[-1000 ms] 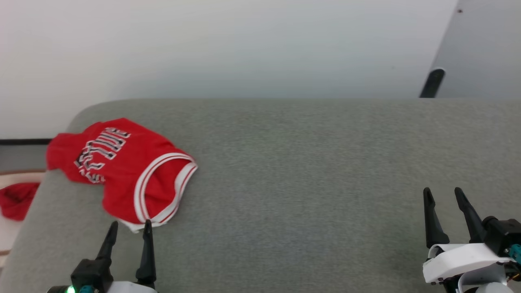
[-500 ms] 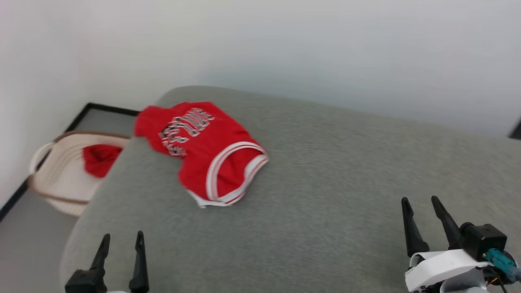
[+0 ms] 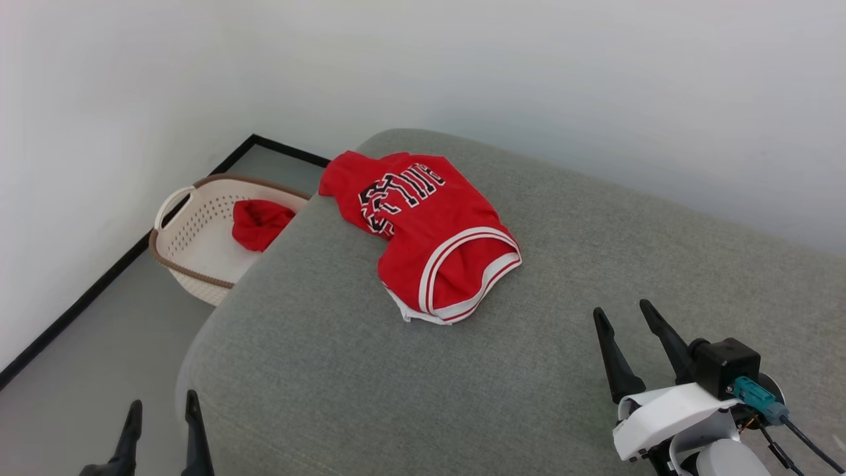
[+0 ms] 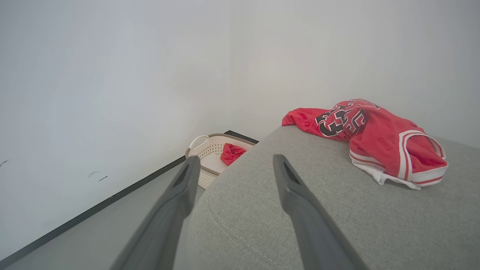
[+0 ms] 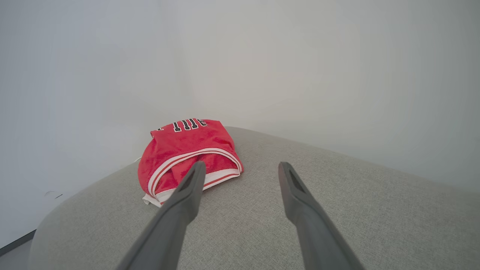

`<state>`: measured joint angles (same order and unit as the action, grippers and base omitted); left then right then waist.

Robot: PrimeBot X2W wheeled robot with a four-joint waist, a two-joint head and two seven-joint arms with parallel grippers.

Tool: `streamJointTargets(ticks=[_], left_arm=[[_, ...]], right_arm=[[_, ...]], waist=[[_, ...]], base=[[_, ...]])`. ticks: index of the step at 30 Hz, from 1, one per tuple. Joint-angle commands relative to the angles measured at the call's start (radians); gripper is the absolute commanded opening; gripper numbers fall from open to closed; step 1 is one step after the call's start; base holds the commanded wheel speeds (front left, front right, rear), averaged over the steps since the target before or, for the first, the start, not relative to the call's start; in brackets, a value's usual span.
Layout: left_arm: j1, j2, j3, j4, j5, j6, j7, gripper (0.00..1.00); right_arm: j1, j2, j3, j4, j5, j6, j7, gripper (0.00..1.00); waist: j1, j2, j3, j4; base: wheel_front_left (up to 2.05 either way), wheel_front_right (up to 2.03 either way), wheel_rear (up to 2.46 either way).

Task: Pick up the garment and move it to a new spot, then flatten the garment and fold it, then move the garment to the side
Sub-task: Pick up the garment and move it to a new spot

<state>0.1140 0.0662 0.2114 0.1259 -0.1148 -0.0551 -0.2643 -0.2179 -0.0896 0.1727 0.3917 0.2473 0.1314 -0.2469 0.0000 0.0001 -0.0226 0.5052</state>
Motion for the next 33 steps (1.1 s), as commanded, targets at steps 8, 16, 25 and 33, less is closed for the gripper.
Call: streamJointTargets(ticks=[8,16,25,33], left_arm=[[-0.069,0.015,-0.033,0.036,-0.020,-0.039,0.000,1.00],[-0.374,0.146,-0.170,0.176,-0.026,-0.074,0.010,1.00],[-0.768,0.272,-0.324,0.399,-0.176,-0.076,0.027,1.00],[-1.005,0.370,-0.503,0.682,-0.469,-0.074,0.274,1.00]], right_arm=[[0.005,-0.017,-0.011,0.017,0.015,-0.001,-0.014,1.00],[-0.034,-0.025,-0.020,-0.047,-0.035,-0.001,0.000,1.00],[-0.131,-0.032,0.026,-0.098,-0.079,-0.001,0.012,1.00],[-0.202,-0.013,0.049,-0.091,-0.091,-0.001,-0.003,1.00]], waist=[[0.0000,-0.0001,0.018,-0.006],[0.0000,-0.0001,0.149,-0.125],[0.0000,-0.0001,0.314,-0.271],[0.0000,-0.0001,0.399,-0.379]], base=[[0.00,0.00,0.00],[0.00,0.00,0.00],[0.00,0.00,0.00],[0.00,0.00,0.00]])
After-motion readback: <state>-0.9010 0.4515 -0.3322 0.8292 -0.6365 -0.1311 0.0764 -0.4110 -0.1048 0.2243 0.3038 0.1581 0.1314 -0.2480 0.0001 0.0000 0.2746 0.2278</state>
